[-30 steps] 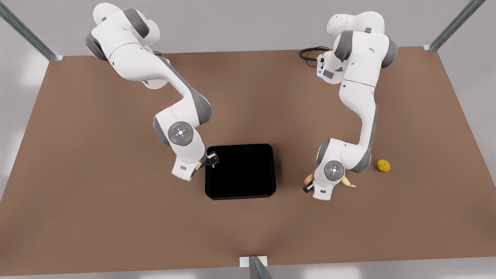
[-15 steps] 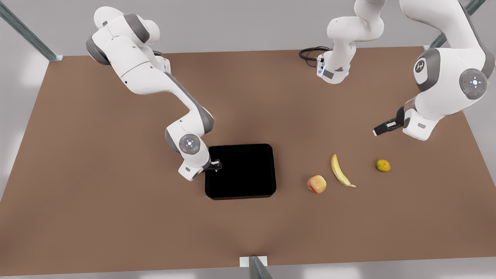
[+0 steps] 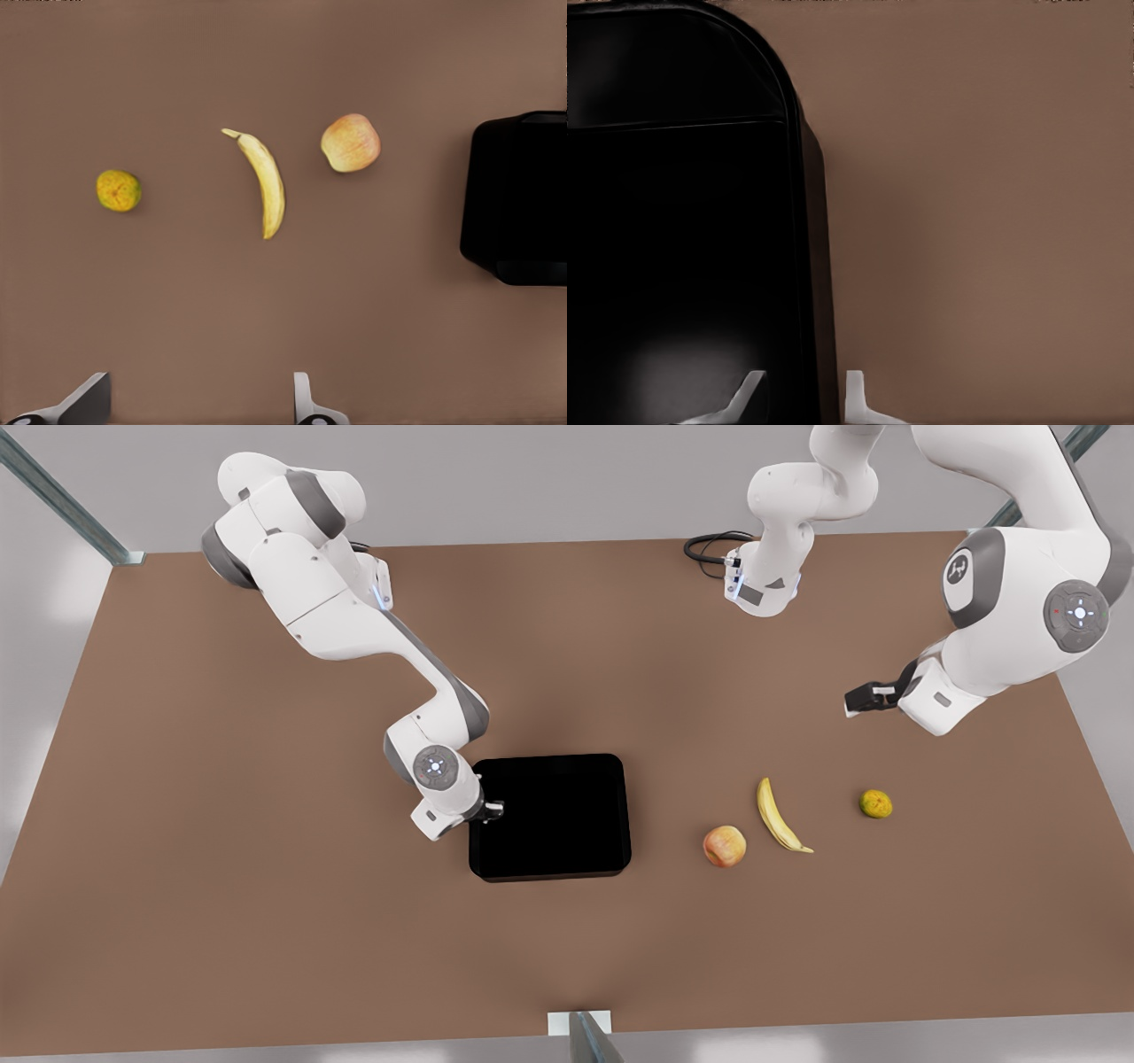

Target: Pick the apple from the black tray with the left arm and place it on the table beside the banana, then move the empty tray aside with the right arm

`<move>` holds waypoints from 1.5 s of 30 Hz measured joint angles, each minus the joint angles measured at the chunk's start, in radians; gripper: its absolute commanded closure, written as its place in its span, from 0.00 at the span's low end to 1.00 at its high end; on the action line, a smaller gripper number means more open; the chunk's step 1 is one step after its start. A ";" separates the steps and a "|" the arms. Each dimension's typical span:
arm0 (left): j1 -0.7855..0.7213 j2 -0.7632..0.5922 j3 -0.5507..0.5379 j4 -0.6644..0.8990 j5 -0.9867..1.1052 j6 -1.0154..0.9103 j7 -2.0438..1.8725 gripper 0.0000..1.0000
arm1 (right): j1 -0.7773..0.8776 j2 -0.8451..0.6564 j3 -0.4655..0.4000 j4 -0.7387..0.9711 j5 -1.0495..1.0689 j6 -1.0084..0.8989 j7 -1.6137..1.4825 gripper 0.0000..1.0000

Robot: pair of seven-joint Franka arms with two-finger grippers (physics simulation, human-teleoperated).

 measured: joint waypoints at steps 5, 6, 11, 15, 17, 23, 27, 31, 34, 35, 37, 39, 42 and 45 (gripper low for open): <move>-0.011 0.002 -0.005 0.003 0.005 0.000 0.049 0.00 | -0.001 -0.001 0.000 0.000 0.001 0.004 0.017 0.70; -0.012 0.006 -0.005 0.004 0.004 0.003 0.057 0.00 | -0.001 -0.002 0.000 0.000 0.001 0.005 0.020 0.71; -0.007 0.049 -0.005 0.055 0.000 0.028 0.080 0.00 | 0.000 -0.002 0.000 0.001 0.001 0.006 0.032 0.74; 0.014 0.073 0.007 0.052 0.001 0.073 0.089 0.00 | 0.000 -0.004 0.001 0.001 0.003 0.006 0.037 0.81; 0.047 0.077 0.011 0.048 -0.001 0.096 0.094 0.00 | -0.001 -0.010 0.003 0.001 0.004 0.006 0.038 0.83; 0.067 0.074 0.013 0.048 -0.004 0.135 0.106 0.00 | -0.097 -0.073 0.089 0.003 0.008 -0.039 0.031 0.85; 0.065 0.075 0.012 0.048 -0.005 0.149 0.112 0.00 | -0.235 -0.171 0.160 0.004 0.010 -0.135 -0.005 0.85; 0.065 0.075 0.012 0.048 -0.006 0.157 0.116 0.00 | -0.447 -0.270 0.218 0.024 0.030 -0.273 -0.095 0.85; 0.064 0.074 0.012 0.048 -0.005 0.160 0.119 0.00 | -0.586 -0.285 0.247 0.051 0.037 -0.359 -0.190 0.85; 0.064 0.074 0.012 0.048 -0.005 0.160 0.120 0.00 | -0.622 -0.285 0.254 0.060 0.038 -0.382 -0.226 0.85; 0.064 0.074 0.011 0.048 -0.005 0.161 0.121 0.00 | -0.682 -0.280 0.259 0.087 0.048 -0.418 -0.306 0.85; 0.064 0.074 0.010 0.048 -0.005 0.162 0.122 0.00 | -0.735 -0.252 0.259 0.123 0.053 -0.444 -0.391 0.85; 0.064 0.075 0.010 0.048 -0.005 0.163 0.123 0.00 | -0.787 -0.186 0.255 0.176 0.057 -0.469 -0.521 0.85; 0.064 0.077 0.009 0.047 -0.006 0.164 0.124 0.00 | -0.823 -0.125 0.254 0.203 0.055 -0.482 -0.642 0.85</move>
